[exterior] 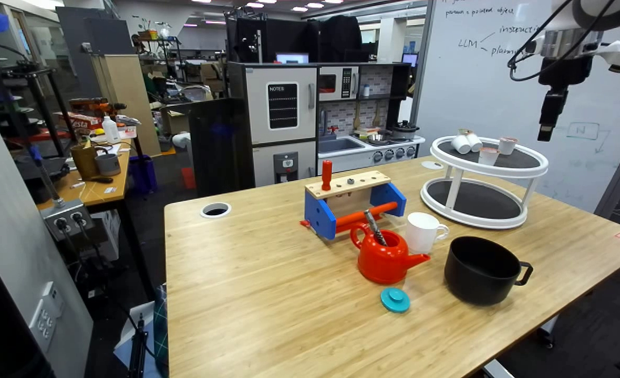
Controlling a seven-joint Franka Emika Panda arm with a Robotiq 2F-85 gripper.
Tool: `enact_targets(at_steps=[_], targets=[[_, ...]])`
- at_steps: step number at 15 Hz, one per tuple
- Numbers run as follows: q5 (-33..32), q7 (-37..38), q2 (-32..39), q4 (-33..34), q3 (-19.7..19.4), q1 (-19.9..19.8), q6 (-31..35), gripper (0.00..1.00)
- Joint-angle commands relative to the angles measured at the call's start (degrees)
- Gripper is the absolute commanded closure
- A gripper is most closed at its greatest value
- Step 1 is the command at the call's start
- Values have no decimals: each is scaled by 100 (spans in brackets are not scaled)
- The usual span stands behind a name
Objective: Put one of the cups atop the stand in the mug and another in the bowl, then place the marker in the kettle on the table
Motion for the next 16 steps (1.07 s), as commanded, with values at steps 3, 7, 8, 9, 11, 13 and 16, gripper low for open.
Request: enact_targets(at_steps=[3,7,8,9,11,13,16], targets=[[465,-852,157,250,27,-40,-69,0],[462,-1114,332,439,35,-62,-81,0],[478,-1190,398,498,48,-60,-85,0],[495,-1258,456,545,63,-58,-89,0],[532,-1362,558,613,107,-55,-102,0],[534,-1416,644,647,158,-57,-112,0],[587,-1488,738,687,198,-87,-133,0]])
